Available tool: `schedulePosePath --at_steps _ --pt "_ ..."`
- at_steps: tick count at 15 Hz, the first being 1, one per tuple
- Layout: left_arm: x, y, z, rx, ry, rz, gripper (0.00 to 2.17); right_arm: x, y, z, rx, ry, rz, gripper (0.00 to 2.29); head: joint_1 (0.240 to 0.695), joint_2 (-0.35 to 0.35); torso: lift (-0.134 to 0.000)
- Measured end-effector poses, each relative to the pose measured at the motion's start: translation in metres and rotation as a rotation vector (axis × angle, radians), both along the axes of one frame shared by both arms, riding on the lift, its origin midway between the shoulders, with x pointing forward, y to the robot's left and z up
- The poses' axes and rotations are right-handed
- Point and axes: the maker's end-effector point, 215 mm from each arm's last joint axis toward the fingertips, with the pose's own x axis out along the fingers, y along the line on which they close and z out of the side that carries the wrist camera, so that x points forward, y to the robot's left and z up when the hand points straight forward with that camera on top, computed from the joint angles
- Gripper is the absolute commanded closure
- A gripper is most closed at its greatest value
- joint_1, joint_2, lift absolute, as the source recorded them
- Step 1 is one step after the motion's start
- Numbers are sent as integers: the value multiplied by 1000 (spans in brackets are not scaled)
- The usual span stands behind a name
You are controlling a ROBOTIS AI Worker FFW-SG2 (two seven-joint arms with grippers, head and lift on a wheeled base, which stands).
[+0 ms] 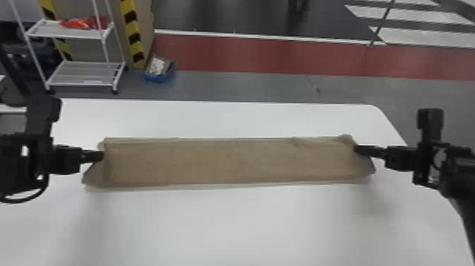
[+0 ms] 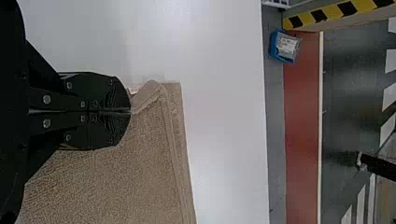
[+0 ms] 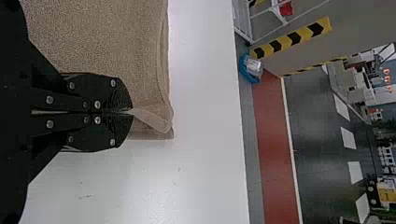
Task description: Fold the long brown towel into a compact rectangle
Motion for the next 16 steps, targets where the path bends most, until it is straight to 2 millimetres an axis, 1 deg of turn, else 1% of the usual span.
schedulePosePath --at_steps 5,6,8,10,13,16 --pt "1 -2 5 -8 -8 2 1666 0 -2 2 10 -4 -5 1301 695 -116 -123" --pt "2 -3 9 -13 -18 3 1666 -1 -3 3 14 -5 -9 1301 695 -118 -123" --pt "6 -3 24 -27 -49 5 1666 -3 -5 5 28 -9 -19 1301 695 -121 -123" --pt "7 -1 36 -39 -66 9 1666 -2 -7 12 33 -20 -26 1301 695 -121 -123" --pt "7 3 42 -47 -72 16 1666 0 -10 20 31 -38 -37 1301 695 -120 -123" --pt "7 5 43 -51 -78 22 1666 0 -15 22 25 -47 -54 1301 695 -122 -123"
